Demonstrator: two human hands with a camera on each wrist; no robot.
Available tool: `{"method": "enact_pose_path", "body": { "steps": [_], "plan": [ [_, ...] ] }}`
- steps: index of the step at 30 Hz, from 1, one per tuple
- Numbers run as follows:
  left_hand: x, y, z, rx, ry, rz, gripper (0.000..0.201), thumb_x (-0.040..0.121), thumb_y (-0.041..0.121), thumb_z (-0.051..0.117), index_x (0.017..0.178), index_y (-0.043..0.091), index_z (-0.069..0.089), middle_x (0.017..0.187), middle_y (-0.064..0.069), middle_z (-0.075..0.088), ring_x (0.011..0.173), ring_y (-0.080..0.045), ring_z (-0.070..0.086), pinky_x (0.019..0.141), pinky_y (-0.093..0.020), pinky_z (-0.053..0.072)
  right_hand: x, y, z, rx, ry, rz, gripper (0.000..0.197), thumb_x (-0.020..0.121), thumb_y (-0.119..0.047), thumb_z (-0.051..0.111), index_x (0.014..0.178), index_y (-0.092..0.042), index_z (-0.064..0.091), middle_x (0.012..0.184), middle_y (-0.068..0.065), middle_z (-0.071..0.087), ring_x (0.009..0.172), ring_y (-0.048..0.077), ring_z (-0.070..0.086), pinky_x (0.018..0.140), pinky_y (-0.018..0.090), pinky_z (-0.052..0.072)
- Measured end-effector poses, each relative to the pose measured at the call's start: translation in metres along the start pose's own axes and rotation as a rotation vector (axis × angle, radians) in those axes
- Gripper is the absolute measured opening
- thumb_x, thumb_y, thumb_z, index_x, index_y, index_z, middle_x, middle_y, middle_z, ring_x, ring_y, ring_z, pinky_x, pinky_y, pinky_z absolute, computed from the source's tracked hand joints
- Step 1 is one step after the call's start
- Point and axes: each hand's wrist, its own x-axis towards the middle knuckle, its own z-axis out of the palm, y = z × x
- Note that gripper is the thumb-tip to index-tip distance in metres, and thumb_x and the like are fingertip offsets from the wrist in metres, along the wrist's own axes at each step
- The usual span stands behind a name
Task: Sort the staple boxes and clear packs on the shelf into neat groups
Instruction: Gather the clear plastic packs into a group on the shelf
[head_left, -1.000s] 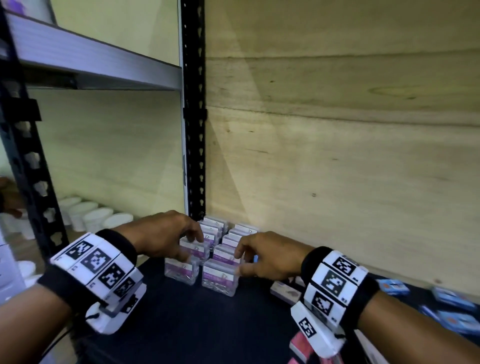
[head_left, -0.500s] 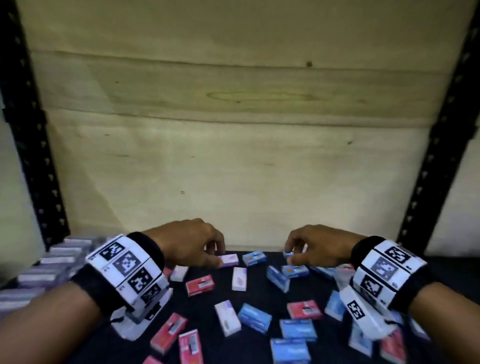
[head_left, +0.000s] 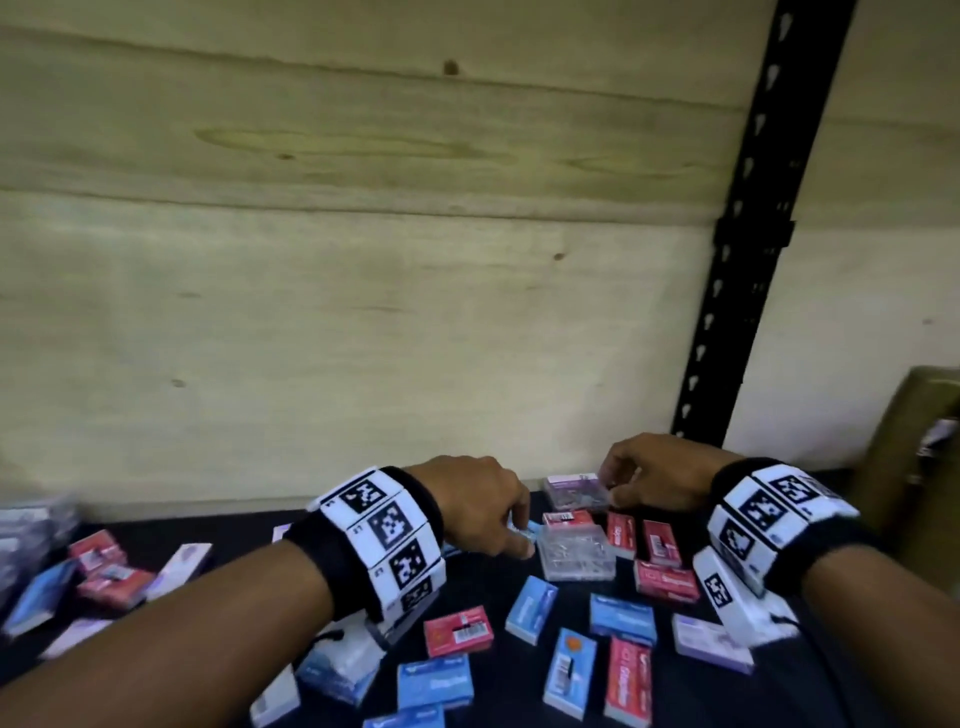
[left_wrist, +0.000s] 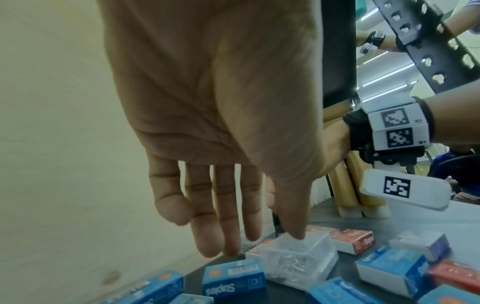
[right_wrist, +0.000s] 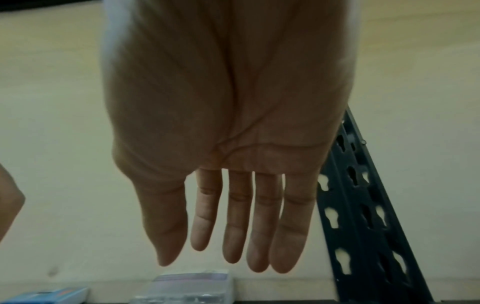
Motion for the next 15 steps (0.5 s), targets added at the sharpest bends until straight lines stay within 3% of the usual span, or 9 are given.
{"method": "enact_pose_path", "body": {
  "steps": [6, 9, 15],
  "plan": [
    [0.027, 0.01, 0.008, -0.032, -0.014, 0.03, 0.055, 0.083, 0.065, 0.058, 0.123, 0.028, 0.058, 0.118, 0.005, 0.063, 0.101, -0.018, 0.06, 0.086, -0.038, 0.051, 0.03, 0.005, 0.002, -0.025, -0.04, -0.016, 0.04, 0.085, -0.034, 0.074, 0.121, -0.028, 0.059, 0.122, -0.006, 0.06, 0.103, 0.013, 0.056, 0.086, 0.025, 0.042],
    [0.037, 0.015, 0.01, -0.04, -0.028, 0.051, 0.058, 0.077, 0.068, 0.064, 0.118, 0.027, 0.058, 0.11, 0.004, 0.064, 0.095, -0.018, 0.061, 0.082, -0.039, 0.053, 0.041, 0.006, 0.003, -0.057, -0.061, -0.028, 0.042, 0.083, -0.035, 0.075, 0.122, -0.027, 0.06, 0.12, -0.006, 0.06, 0.105, 0.014, 0.057, 0.086, 0.026, 0.043],
    [0.044, 0.013, 0.014, -0.035, 0.016, 0.092, 0.058, 0.072, 0.065, 0.07, 0.114, 0.026, 0.06, 0.106, 0.003, 0.064, 0.091, -0.019, 0.061, 0.079, -0.039, 0.055, 0.054, 0.006, 0.009, -0.042, -0.074, -0.052, 0.046, 0.082, -0.035, 0.077, 0.122, -0.025, 0.057, 0.089, -0.017, 0.051, 0.094, 0.012, 0.053, 0.081, 0.026, 0.041]
  ]
}}
